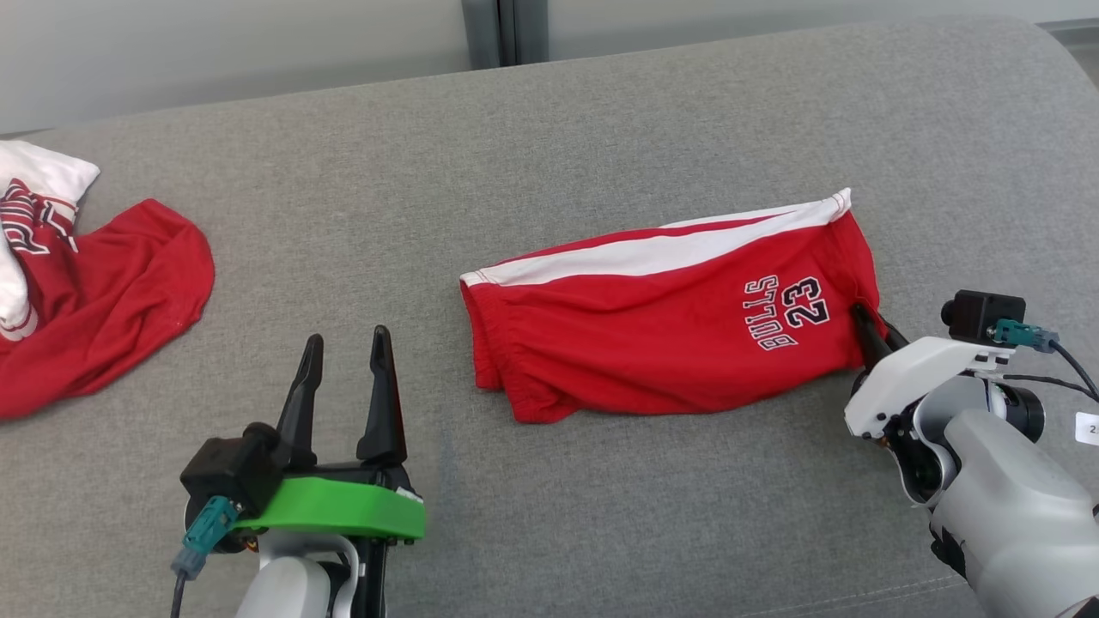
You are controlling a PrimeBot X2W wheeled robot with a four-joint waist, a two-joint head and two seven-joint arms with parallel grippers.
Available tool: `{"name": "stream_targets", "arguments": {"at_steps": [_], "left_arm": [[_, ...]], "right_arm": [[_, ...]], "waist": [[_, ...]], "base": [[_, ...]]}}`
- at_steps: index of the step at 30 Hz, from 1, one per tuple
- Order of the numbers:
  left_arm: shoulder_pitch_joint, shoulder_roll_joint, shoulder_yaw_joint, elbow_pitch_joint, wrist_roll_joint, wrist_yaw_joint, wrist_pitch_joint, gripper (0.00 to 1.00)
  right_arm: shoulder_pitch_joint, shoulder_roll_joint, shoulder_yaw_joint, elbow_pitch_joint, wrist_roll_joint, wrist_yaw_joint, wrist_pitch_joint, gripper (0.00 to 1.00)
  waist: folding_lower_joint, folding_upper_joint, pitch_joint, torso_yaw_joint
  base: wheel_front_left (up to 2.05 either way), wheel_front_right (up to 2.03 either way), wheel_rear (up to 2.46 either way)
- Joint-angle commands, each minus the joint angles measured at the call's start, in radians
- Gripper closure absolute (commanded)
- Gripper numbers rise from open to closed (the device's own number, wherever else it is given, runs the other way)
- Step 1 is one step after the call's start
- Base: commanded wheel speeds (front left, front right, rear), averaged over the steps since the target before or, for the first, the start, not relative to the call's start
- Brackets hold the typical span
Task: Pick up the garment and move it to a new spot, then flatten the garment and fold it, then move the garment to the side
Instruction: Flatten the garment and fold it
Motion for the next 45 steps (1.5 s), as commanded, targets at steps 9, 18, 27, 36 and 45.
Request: {"name": "stream_targets", "arguments": {"at_steps": [9, 18, 27, 36, 45], "left_arm": [[-0.008, 0.007, 0.054, 0.023, 0.047, 0.007, 0.000, 0.00], [0.026, 0.003, 0.107, 0.036, 0.055, -0.002, 0.000, 0.00], [0.018, 0.001, 0.093, 0.031, 0.031, 0.001, 0.000, 0.00], [0.020, 0.001, 0.087, 0.026, 0.016, 0.011, 0.000, 0.00], [0.027, 0.001, 0.083, 0.026, 0.016, 0.013, 0.000, 0.00]], "right_arm": [[-0.024, 0.002, 0.001, -0.044, -0.051, -0.001, -0.019, 1.00], [-0.061, 0.072, 0.059, -0.187, -0.134, -0.001, 0.014, 1.00], [-0.039, 0.179, 0.170, -0.272, -0.178, -0.001, 0.126, 1.00], [-0.016, 0.204, 0.266, -0.249, -0.176, -0.001, 0.186, 1.00], [-0.016, 0.210, 0.320, -0.251, -0.174, -0.001, 0.185, 0.00]], "waist": [[0.0000, -0.0001, -0.026, 0.061], [0.0000, -0.0001, -0.041, 0.112], [0.0000, -0.0001, -0.030, 0.167], [0.0000, -0.0001, -0.024, 0.188], [0.0000, -0.0001, -0.033, 0.161]], "base": [[0.00, 0.00, 0.00], [0.00, 0.00, 0.00], [0.00, 0.00, 0.00], [0.00, 0.00, 0.00], [0.00, 0.00, 0.00]]}}
